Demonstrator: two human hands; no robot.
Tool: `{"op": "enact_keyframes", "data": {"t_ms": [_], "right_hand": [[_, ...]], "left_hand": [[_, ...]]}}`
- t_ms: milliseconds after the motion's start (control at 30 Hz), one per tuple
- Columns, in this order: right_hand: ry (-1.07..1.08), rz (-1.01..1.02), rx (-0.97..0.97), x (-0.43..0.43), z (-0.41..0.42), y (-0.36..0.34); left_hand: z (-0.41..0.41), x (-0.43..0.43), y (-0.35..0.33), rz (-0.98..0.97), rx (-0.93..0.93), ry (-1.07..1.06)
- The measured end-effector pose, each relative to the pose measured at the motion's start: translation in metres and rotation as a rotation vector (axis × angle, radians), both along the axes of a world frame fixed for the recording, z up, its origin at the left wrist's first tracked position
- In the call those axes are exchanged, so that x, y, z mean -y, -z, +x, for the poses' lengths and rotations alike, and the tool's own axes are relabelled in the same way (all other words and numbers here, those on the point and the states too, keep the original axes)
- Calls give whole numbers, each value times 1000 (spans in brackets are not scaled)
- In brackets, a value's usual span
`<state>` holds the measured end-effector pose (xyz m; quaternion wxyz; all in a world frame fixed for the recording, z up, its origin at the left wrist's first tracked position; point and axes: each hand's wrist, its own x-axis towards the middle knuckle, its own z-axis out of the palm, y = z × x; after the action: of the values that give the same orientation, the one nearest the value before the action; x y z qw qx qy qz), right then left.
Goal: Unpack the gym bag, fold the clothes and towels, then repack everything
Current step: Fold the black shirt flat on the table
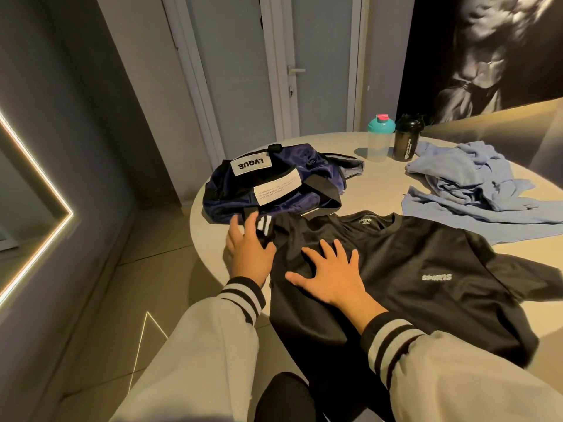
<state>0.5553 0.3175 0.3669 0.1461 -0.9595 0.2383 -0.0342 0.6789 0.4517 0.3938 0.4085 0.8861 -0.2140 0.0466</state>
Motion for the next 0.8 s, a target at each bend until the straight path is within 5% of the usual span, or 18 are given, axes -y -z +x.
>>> {"op": "enact_keyframes", "data": {"t_ms": [67, 167, 367, 533, 800], "right_hand": [[21, -1, 36, -1, -1, 3], [41, 7, 89, 0, -2, 6], [12, 50, 212, 3, -9, 7], [45, -34, 182, 0, -25, 4], [46, 44, 62, 0, -30, 0]], "left_hand": [[-6, -6, 12, 173, -157, -151], [-12, -8, 25, 247, -169, -109], [-43, 3, 8, -296, -374, 246], [-59, 5, 8, -531, -427, 233], [-51, -19, -11, -664, 27, -150]]}}
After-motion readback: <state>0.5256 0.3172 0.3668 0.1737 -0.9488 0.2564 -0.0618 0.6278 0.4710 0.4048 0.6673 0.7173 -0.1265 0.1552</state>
